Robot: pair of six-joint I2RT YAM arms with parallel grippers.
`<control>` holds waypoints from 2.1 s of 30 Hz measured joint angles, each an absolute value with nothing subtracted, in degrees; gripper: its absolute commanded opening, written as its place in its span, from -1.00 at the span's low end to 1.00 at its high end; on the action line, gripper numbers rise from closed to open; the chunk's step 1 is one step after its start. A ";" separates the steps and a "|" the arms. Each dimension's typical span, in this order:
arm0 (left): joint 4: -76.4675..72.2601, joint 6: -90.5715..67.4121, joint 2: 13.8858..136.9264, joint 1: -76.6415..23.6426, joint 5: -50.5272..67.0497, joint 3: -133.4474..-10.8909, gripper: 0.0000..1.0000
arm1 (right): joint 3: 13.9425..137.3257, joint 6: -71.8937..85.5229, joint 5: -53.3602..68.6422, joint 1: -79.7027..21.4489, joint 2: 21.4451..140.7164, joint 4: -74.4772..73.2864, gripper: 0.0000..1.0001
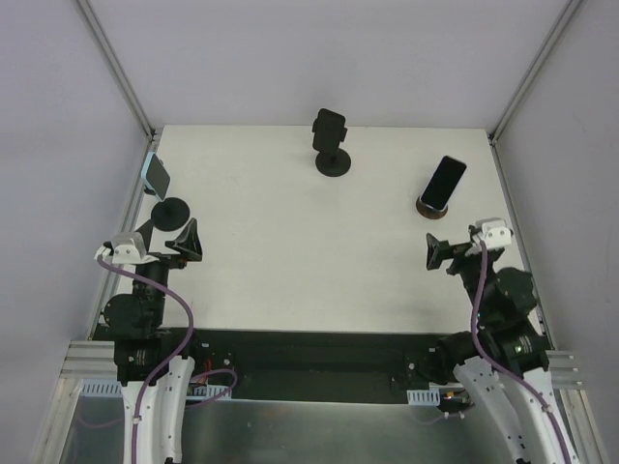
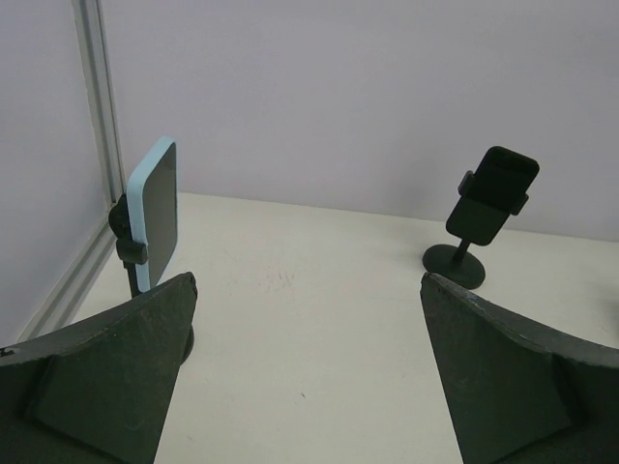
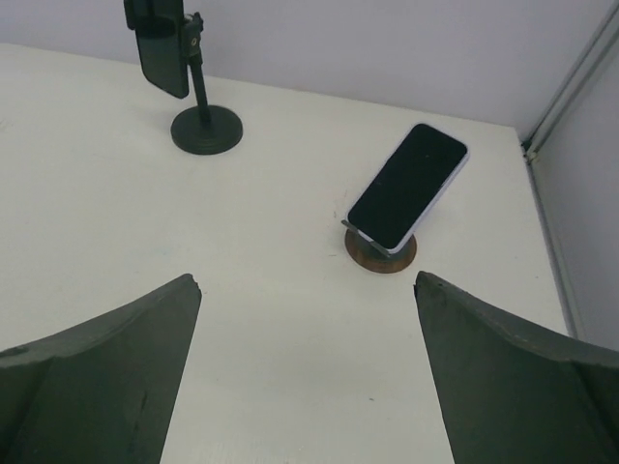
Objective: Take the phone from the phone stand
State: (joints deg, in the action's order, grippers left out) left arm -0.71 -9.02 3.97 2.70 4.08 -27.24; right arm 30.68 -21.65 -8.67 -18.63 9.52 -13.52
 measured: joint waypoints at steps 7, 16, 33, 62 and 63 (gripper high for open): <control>0.58 -10.24 1.54 2.57 4.54 -27.31 0.98 | 48.88 -13.52 -5.17 -18.59 41.71 -19.70 0.92; 3.40 -11.03 0.64 0.36 5.52 -27.62 0.98 | 63.31 -1.52 -6.17 -18.46 64.03 -29.08 0.92; 4.12 -10.92 0.58 -4.14 5.56 -27.62 0.98 | 80.31 0.49 -25.93 -11.64 85.62 -34.30 0.92; 5.21 -9.47 1.13 -4.95 6.15 -27.83 0.99 | 84.33 11.44 -25.96 -2.61 105.34 -16.93 0.92; 5.23 -9.45 1.32 -4.95 6.26 -27.83 0.98 | 84.33 11.38 -25.80 -2.61 105.54 -16.53 0.92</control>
